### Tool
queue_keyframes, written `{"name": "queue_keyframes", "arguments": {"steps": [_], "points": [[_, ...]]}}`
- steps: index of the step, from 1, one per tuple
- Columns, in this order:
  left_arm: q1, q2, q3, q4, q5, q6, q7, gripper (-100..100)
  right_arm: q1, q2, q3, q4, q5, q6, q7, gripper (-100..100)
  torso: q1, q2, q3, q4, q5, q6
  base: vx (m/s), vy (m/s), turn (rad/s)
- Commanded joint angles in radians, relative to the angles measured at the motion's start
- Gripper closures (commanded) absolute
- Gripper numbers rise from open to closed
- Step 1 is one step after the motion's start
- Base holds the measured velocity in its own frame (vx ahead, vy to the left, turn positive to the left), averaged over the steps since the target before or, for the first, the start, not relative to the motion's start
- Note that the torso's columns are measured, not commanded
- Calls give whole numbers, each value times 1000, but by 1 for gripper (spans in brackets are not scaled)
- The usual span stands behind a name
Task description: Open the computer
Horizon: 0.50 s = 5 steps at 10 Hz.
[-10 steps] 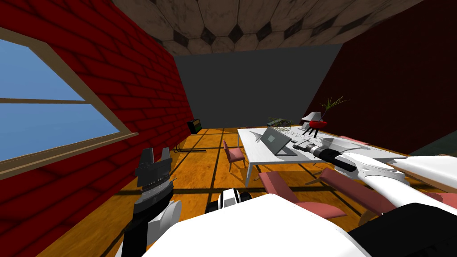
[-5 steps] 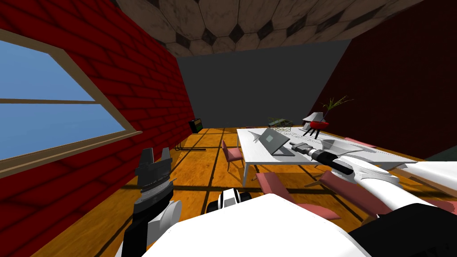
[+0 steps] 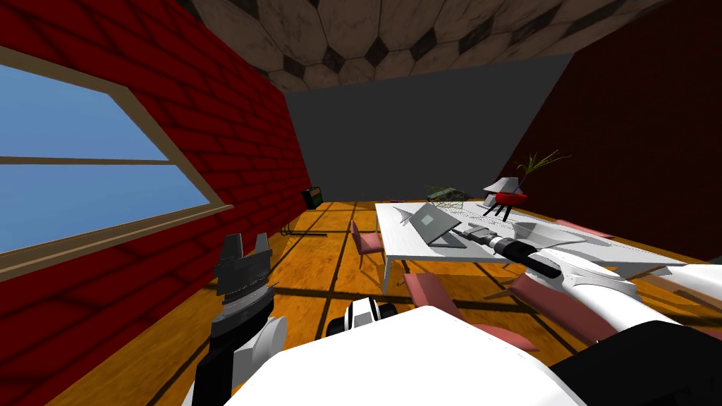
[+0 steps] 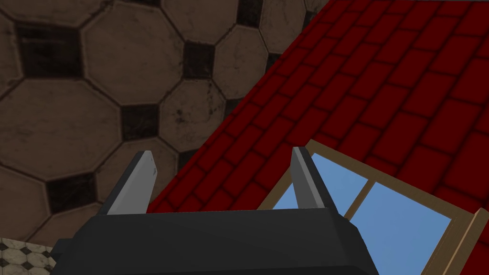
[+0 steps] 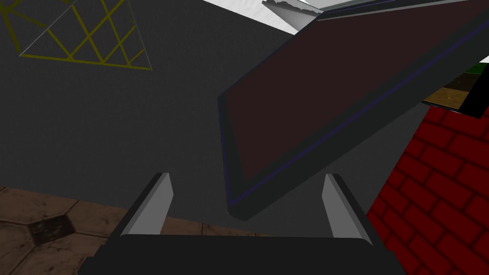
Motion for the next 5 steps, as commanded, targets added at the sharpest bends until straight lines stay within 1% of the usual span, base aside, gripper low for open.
{"name": "queue_keyframes", "arguments": {"steps": [1,5], "points": [[0,0,0,0,0,0,0,0,6,6,-28,2,18,13,49,-100,-1,0,0,0,-1,0,-47,6,92],[0,0,0,0,0,0,0,0,24,15,-79,2,48,36,133,-100,-2,0,0,0,-1,0,-44,-3,99]]}}
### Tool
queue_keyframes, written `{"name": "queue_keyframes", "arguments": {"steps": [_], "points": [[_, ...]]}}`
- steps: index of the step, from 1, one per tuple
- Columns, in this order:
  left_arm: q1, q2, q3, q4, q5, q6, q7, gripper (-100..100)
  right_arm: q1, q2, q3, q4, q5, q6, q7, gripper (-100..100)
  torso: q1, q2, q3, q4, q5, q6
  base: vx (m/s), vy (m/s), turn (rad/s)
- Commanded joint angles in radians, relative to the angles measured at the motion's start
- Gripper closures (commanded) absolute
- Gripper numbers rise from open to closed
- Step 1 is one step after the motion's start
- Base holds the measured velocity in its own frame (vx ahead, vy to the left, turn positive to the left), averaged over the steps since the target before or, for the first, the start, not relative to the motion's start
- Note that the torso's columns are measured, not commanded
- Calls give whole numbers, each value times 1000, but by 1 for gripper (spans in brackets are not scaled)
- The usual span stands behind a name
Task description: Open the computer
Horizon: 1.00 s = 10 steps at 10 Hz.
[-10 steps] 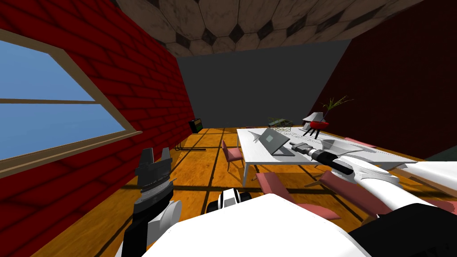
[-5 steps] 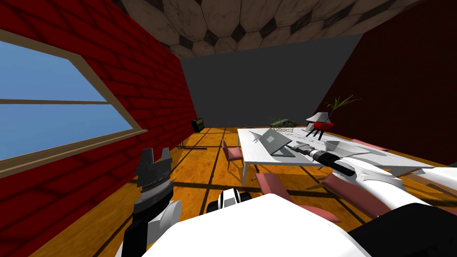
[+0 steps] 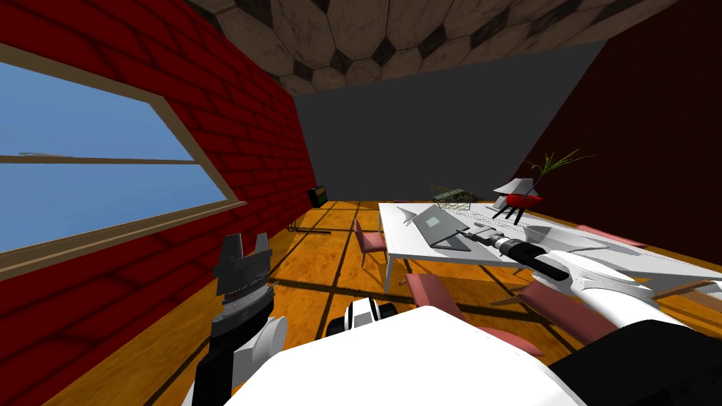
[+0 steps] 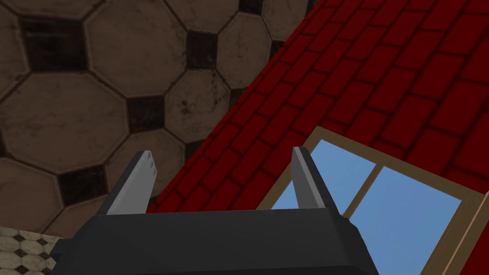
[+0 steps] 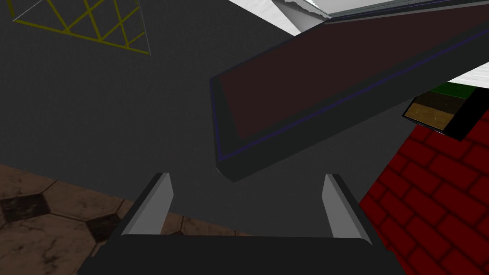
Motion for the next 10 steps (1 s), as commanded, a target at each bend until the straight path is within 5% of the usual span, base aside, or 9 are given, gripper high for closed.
{"name": "queue_keyframes", "arguments": {"steps": [1,10], "points": [[0,0,0,0,0,0,0,0,4,5,-33,11,22,12,62,-100,0,0,0,0,0,0,-46,-4,110],[0,0,0,0,0,0,0,0,12,34,-133,7,109,75,290,-100,0,0,0,0,0,0,-58,-7,116]]}}
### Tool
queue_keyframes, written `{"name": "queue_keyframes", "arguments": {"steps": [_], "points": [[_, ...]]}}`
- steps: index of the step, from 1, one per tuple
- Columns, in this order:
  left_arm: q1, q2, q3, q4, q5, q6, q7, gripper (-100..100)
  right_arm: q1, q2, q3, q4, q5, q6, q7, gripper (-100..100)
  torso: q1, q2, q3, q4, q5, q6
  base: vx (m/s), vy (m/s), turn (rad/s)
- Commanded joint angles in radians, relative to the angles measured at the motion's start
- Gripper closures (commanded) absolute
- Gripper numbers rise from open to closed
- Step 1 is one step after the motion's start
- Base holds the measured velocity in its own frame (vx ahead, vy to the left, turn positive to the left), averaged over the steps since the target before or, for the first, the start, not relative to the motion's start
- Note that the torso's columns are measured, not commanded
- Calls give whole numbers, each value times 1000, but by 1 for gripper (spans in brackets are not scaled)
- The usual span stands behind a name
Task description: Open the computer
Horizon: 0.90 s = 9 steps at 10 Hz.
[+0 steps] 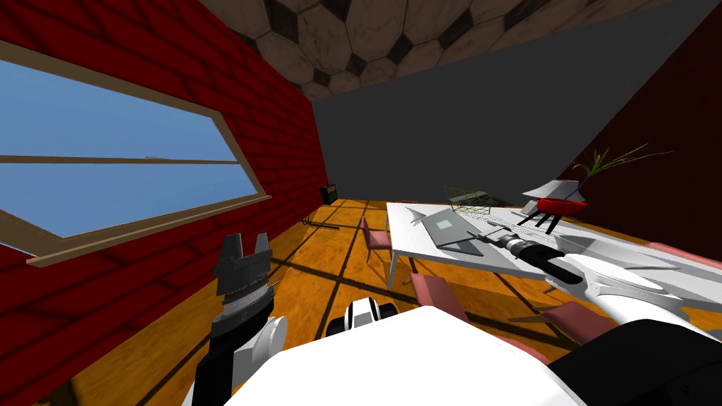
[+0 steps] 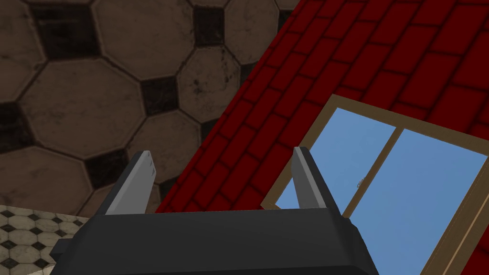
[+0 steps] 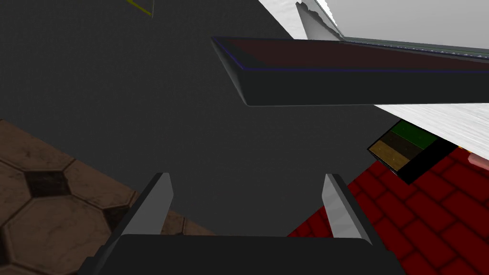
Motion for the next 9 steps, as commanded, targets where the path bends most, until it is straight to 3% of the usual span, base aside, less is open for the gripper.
{"name": "queue_keyframes", "arguments": {"steps": [1,9], "points": [[0,0,0,0,0,0,0,0,-9,8,-15,6,18,11,54,-100,0,0,0,0,0,0,-46,-16,45],[0,0,0,0,0,0,0,0,-82,56,-48,5,103,85,268,-100,0,0,0,0,0,-1,-58,-26,86]]}}
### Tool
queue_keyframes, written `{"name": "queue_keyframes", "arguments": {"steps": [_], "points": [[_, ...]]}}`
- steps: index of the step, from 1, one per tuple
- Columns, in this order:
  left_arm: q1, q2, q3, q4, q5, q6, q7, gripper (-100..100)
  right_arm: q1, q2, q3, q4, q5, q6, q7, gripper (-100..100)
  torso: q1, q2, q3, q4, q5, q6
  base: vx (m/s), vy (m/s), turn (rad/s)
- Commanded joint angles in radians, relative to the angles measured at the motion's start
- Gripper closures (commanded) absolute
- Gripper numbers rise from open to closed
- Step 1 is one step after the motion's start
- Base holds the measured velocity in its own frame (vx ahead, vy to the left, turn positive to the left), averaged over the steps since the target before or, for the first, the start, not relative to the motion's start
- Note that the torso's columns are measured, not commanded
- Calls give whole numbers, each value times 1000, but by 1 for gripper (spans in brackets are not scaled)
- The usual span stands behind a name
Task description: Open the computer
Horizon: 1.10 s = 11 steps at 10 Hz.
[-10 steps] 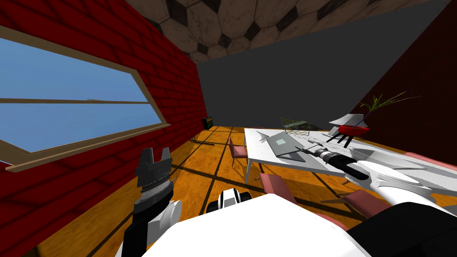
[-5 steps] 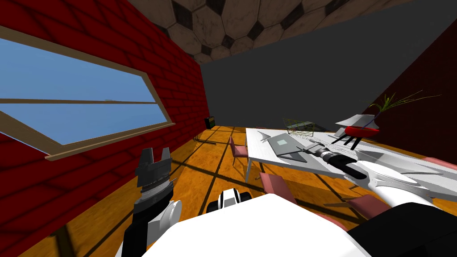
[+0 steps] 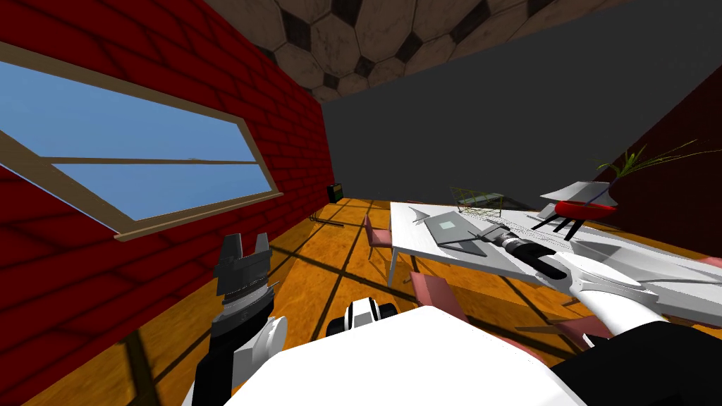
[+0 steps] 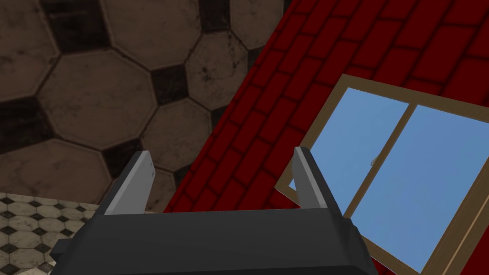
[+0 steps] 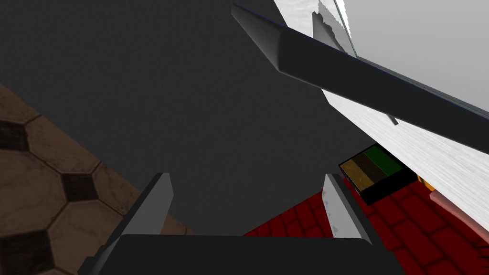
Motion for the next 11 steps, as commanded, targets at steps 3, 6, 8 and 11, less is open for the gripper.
{"name": "queue_keyframes", "arguments": {"steps": [3,6,8,11], "points": [[0,0,0,0,0,0,0,0,-51,28,-10,-1,47,43,119,-100,0,-1,0,0,0,0,-53,-25,53],[0,0,0,0,0,0,0,0,-94,48,-19,-3,85,76,210,-100,-1,1,0,0,0,0,-69,-44,87],[0,0,0,0,0,0,0,0,-107,54,-23,-4,97,86,248,-100,1,-1,0,0,0,1,-48,-18,38],[0,0,0,0,0,0,0,0,-141,71,-34,-7,130,113,326,-100,0,0,0,0,0,0,-59,-28,75]]}}
